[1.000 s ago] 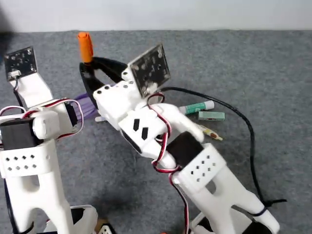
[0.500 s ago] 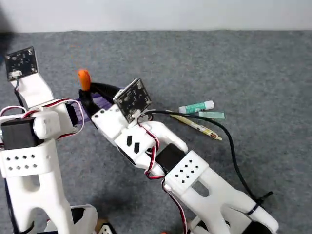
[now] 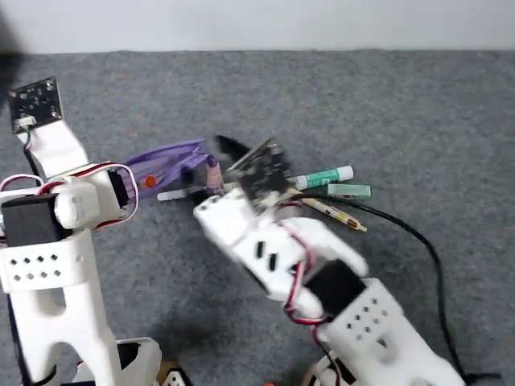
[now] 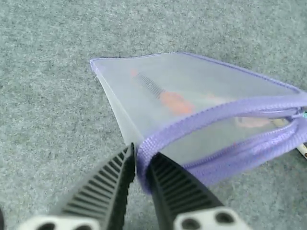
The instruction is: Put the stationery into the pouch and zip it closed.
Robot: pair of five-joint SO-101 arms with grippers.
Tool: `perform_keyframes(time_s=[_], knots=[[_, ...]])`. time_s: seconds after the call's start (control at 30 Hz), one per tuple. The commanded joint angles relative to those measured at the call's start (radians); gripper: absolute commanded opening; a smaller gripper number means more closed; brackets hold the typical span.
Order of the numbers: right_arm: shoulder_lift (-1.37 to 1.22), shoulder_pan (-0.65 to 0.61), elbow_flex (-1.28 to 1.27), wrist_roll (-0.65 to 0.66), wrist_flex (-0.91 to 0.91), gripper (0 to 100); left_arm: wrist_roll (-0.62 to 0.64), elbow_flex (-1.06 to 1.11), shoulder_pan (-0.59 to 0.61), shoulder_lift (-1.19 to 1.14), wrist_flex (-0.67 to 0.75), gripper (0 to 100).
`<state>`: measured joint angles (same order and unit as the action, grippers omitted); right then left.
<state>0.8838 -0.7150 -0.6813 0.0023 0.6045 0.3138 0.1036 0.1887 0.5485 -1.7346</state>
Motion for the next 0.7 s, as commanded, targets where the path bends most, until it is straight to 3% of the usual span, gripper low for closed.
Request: perform_keyframes(time_s=[0.0, 0.17, 0.4, 0.67], knots=[[0.064, 0.170, 0.006, -0.063, 0.208, 22.0, 0.012, -0.051, -0.005, -0.002, -0.002, 1], [-0.025, 0.358, 0.008, -0.077, 0.466, 21.9, 0.012, -0.051, -0.008, -0.002, -0.003, 1], [-0.332, 0.381, 0.172, 0.015, 0.673, 21.9, 0.011, -0.050, -0.008, -0.002, -0.003, 1], [-0.734, 0.417, 0.453, 0.028, 0.736, 21.9, 0.006, -0.050, -0.008, -0.003, -0.003, 1]])
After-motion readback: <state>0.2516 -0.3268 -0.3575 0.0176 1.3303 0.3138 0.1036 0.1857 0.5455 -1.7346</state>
